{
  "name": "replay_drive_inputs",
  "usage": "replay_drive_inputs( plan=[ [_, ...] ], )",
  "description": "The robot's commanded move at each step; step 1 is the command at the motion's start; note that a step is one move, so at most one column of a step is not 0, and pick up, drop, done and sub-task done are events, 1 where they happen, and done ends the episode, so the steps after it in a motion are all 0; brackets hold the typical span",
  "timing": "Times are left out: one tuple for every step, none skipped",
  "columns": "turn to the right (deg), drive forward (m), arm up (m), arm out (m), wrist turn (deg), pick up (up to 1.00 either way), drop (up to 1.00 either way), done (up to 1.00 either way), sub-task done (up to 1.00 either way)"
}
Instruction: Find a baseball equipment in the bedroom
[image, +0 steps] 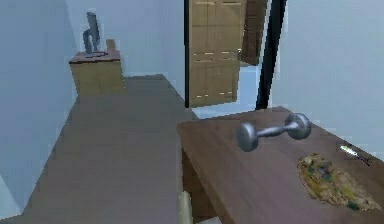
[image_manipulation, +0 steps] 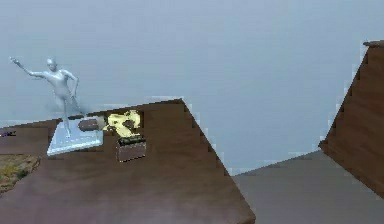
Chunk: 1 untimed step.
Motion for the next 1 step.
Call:
replay_drive_inputs(
  plan=[
    [-9.0, 0.00, 0.00, 0.00, 0.0, 0.00, 0.00, 0.00, 0.00]
  ],
)
